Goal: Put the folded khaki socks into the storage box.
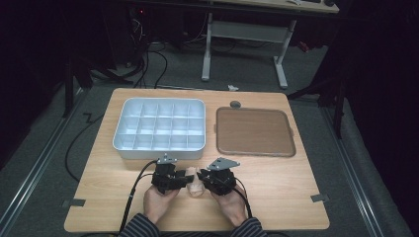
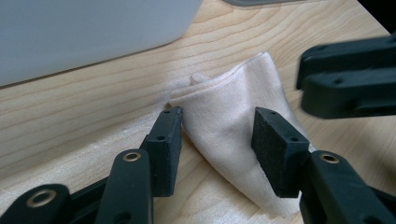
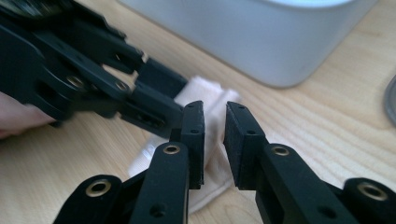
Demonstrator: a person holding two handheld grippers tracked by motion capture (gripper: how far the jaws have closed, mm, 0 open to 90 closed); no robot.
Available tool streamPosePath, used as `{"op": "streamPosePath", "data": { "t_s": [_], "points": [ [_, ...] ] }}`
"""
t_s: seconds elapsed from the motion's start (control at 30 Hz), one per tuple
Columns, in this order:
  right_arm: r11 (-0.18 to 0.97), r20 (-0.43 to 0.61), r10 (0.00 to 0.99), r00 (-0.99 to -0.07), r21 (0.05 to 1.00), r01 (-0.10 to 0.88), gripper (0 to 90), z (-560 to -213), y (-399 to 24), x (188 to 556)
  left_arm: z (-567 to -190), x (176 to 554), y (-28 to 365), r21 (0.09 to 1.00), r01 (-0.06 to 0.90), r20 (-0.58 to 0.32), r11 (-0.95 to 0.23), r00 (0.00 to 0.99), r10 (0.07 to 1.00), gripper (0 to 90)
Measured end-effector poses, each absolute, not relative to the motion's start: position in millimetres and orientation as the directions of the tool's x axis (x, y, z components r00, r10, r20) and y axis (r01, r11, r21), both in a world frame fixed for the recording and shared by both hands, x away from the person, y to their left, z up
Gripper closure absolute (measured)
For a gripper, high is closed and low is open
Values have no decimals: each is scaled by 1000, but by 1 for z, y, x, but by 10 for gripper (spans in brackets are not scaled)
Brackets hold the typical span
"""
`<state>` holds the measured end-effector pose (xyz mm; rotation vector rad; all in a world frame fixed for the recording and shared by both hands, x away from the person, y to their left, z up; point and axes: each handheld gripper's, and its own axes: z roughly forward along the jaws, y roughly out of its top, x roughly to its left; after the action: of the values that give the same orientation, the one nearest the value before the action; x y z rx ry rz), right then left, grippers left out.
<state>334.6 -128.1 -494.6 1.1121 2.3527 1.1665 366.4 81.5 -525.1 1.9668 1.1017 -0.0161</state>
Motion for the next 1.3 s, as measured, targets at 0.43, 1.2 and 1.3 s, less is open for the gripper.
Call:
{"op": "streamPosePath", "data": {
  "t_s": [0.43, 1.2, 1.3],
  "points": [
    [442, 37, 746, -664, 718, 537, 839, -509, -123, 346, -528, 370, 79, 661, 709, -399, -247, 610, 685, 532],
    [441, 24, 746, -665, 731, 521, 785, -508, -126, 344, -524, 377, 75, 661, 682, -332, -313, 640, 693, 421],
    [430, 29, 750, -661, 738, 520, 779, -505, -129, 342, -522, 376, 76, 662, 686, -347, -302, 638, 687, 390]
  ]
}}
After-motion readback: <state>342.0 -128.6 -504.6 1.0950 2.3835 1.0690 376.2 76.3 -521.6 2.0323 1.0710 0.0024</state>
